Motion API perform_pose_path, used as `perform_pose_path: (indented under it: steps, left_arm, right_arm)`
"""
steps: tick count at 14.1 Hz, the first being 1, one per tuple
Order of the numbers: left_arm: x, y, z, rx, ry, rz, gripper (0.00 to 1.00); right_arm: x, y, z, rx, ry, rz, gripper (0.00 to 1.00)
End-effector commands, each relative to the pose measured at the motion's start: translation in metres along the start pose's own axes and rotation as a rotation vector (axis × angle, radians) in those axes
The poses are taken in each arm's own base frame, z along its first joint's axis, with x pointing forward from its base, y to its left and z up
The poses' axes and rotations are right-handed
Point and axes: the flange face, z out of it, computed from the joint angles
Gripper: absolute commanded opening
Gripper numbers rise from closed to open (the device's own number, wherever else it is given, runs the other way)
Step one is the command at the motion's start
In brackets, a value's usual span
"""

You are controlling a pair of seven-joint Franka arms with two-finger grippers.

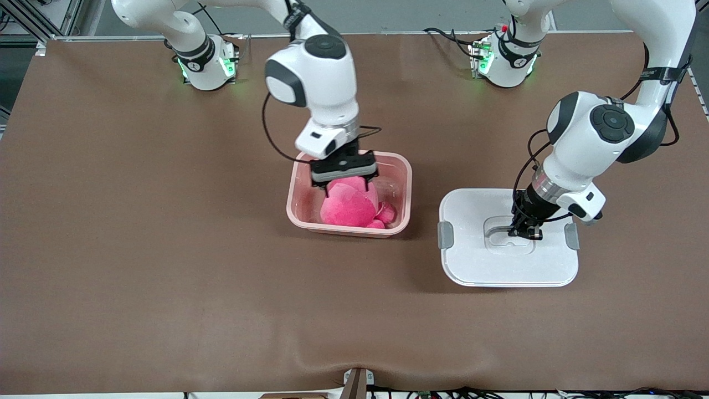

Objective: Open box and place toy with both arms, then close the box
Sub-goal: 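Carry the lid over the box with the left gripper while the right gripper withdraws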

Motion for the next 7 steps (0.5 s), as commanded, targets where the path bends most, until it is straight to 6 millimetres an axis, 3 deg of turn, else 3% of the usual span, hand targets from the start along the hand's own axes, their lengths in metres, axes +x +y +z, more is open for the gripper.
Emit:
perform_pose_path:
  steps: [1,7]
  left_arm:
    - [-0.031,-0.007,-0.013,-0.022,-0.027,0.055,0.0]
    - [-0.112,-0.028,-0.028,-0.026,-0.098,0.113,0.0]
  right_arm:
    - [0.005,0.054,-0.02,-0.005,-0.011,-0.066,1.0]
    - [0.025,0.168,-0.039,-0.057,-0.014,-0.165,1.0]
